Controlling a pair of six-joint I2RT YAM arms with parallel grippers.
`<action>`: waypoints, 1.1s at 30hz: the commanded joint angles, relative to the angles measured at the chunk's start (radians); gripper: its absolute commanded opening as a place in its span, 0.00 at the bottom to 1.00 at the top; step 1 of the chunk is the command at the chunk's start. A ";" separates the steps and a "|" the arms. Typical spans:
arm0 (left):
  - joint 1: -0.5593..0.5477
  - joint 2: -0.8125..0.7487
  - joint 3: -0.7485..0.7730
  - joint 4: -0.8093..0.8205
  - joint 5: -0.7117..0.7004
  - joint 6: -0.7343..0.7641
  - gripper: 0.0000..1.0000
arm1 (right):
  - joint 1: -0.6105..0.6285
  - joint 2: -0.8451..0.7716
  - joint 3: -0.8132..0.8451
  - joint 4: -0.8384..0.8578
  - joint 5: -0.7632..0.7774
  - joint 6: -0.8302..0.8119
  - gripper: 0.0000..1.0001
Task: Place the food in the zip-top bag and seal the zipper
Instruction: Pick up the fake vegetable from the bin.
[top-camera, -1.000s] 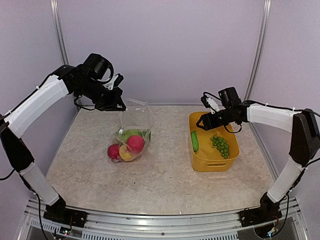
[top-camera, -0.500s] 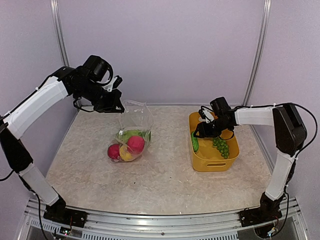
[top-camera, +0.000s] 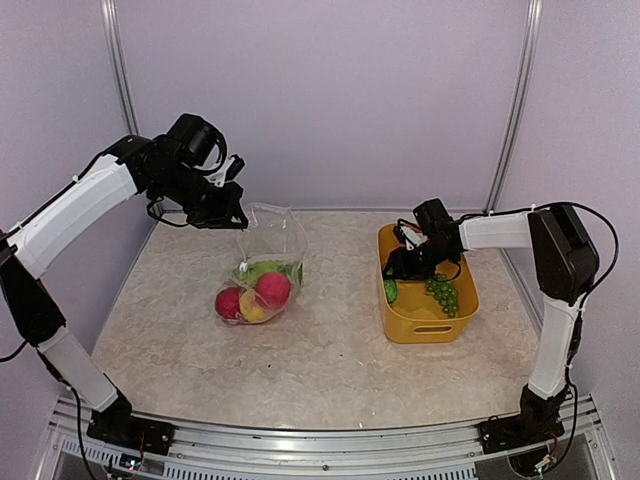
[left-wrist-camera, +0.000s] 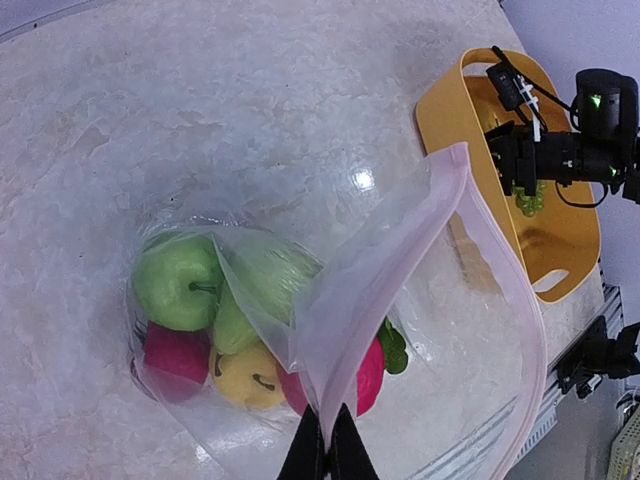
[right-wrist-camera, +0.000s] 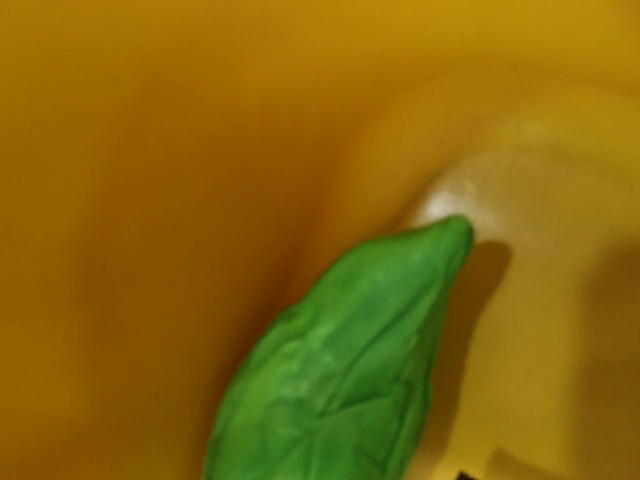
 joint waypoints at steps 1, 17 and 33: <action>0.000 -0.027 -0.019 0.004 -0.018 -0.004 0.00 | -0.007 0.042 0.025 -0.020 -0.006 0.014 0.54; -0.019 -0.016 0.004 0.029 0.021 -0.025 0.00 | -0.018 -0.096 0.044 -0.034 0.025 -0.025 0.23; -0.058 0.043 0.092 0.090 0.112 -0.089 0.00 | 0.000 -0.391 0.220 0.177 -0.171 -0.095 0.07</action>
